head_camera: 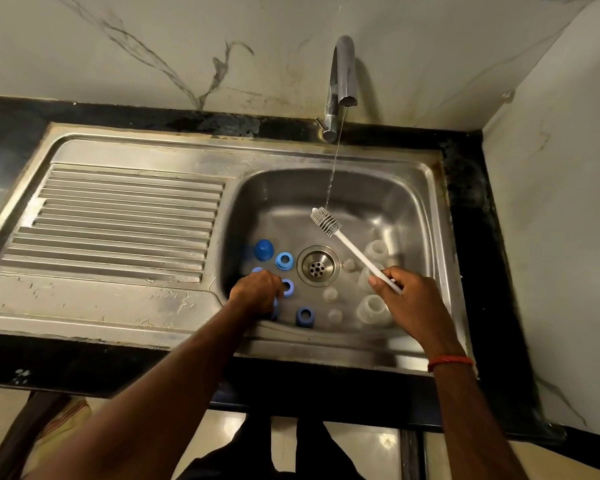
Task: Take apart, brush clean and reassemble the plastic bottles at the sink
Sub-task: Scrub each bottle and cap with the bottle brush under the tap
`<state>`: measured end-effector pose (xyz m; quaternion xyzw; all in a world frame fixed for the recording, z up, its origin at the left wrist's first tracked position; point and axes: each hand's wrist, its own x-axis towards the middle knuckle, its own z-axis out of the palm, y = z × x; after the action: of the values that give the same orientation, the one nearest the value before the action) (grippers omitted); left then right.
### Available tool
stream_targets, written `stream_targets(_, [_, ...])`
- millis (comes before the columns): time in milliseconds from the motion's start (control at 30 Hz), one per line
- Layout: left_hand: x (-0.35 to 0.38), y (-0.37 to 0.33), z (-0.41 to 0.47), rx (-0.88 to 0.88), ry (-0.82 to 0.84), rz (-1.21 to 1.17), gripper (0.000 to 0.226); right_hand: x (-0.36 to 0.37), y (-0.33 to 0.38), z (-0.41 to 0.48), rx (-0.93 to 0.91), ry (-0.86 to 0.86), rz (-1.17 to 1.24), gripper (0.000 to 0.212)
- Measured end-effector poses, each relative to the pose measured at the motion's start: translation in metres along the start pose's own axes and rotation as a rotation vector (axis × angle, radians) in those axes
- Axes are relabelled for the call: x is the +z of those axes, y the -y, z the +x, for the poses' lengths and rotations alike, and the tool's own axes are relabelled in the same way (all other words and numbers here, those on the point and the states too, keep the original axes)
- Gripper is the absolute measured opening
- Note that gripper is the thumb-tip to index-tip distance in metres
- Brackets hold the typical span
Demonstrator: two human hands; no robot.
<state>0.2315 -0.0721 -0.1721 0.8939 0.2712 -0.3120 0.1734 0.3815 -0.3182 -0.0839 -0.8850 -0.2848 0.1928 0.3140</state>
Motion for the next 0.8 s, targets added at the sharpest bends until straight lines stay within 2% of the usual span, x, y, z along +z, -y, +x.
stream_targets(167, [0.001, -0.004, 0.0, -0.007, -0.04, 0.138, 0.039, -0.003, -0.008, 0.003, -0.029, -0.006, -0.002, 0.019])
stream_targets(333, [-0.005, -0.007, 0.0, -0.048, -0.029, 0.156, 0.047, -0.009, -0.015, 0.009, -0.04, -0.019, 0.013, 0.02])
stream_targets(433, [-0.013, -0.009, -0.001, -0.022, -0.097, 0.181, 0.044, -0.014, -0.019, 0.011, -0.036, -0.023, 0.021, 0.023])
stream_targets(600, [-0.035, -0.037, 0.003, 0.084, -0.247, 0.083, 0.041, -0.029, -0.027, 0.015, -0.026, -0.072, 0.026, 0.025])
stream_targets(800, [-0.047, -0.094, 0.023, 0.221, -0.252, -0.08, 0.038, -0.051, -0.034, 0.019, -0.008, -0.098, 0.062, 0.019])
